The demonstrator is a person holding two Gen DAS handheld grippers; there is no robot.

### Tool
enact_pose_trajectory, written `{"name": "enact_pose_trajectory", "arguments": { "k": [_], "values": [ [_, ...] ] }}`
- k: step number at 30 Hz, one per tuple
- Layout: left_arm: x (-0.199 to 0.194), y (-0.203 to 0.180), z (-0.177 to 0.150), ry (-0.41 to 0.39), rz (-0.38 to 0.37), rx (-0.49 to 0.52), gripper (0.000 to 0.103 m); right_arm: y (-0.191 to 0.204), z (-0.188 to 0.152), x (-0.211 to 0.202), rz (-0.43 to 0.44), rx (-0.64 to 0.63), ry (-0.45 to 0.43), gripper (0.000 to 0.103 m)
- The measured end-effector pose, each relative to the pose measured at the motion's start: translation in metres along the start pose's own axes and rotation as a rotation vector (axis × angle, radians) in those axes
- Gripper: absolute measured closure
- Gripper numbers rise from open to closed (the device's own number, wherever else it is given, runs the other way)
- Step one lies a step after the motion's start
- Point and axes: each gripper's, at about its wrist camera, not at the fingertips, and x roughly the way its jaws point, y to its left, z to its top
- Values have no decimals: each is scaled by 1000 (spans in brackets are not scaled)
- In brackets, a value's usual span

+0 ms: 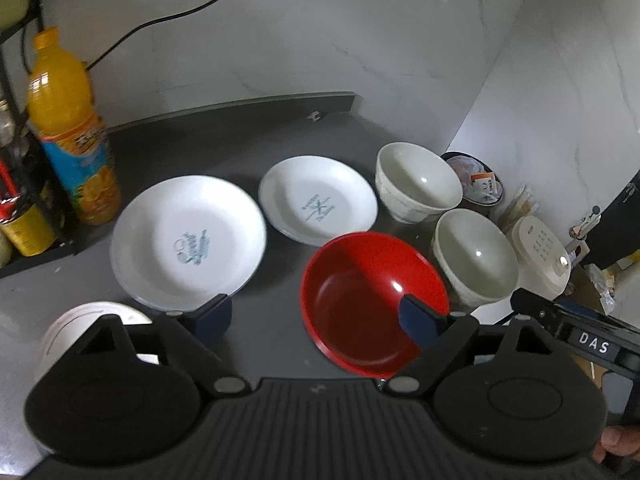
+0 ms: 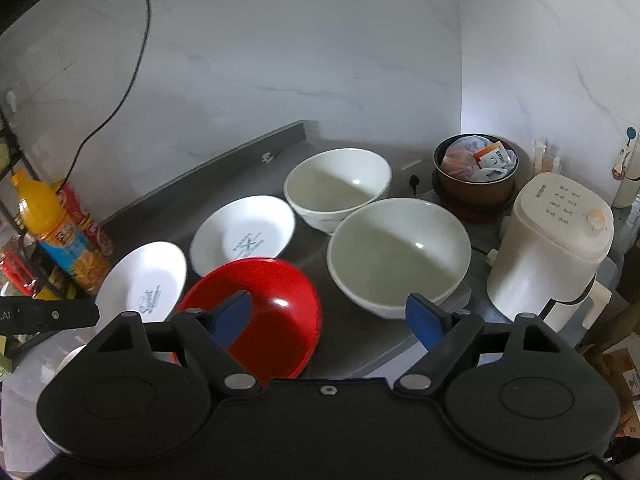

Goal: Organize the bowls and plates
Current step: 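Move both tools toward the large white bowl beside the red bowl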

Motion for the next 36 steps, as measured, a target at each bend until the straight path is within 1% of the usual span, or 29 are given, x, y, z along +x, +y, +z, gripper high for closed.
{"name": "enact_pose_trajectory", "arguments": {
  "k": [4,8,11,16,18,21,22,26,30,36],
  "values": [
    [16,-20,13,-5,-17,1,17,-21,13,16,6,-17,12,23],
    [32,-44,24,-3,-11,8,18,-43,25,34,28,-42,34,30],
    [49,-60,29,21,5,8,24,-59,33,47,34,-44,53,36],
    [78,-88,38,61,12,8,32,-85,44,68,54,-55,81,42],
    [88,-96,41,74,8,2,34,-93,48,76,59,-59,97,47],
    [102,-107,45,89,10,3,43,-103,53,87,63,-63,120,52],
    [107,-110,46,97,12,0,45,-107,54,91,65,-66,128,52],
    [127,-118,50,127,2,-11,49,-116,58,105,71,-77,157,55],
    [148,-127,52,160,5,-18,57,-124,60,119,84,-74,188,60],
    [174,-139,54,213,9,-23,61,-133,59,135,112,-74,231,61]
  ]
}}
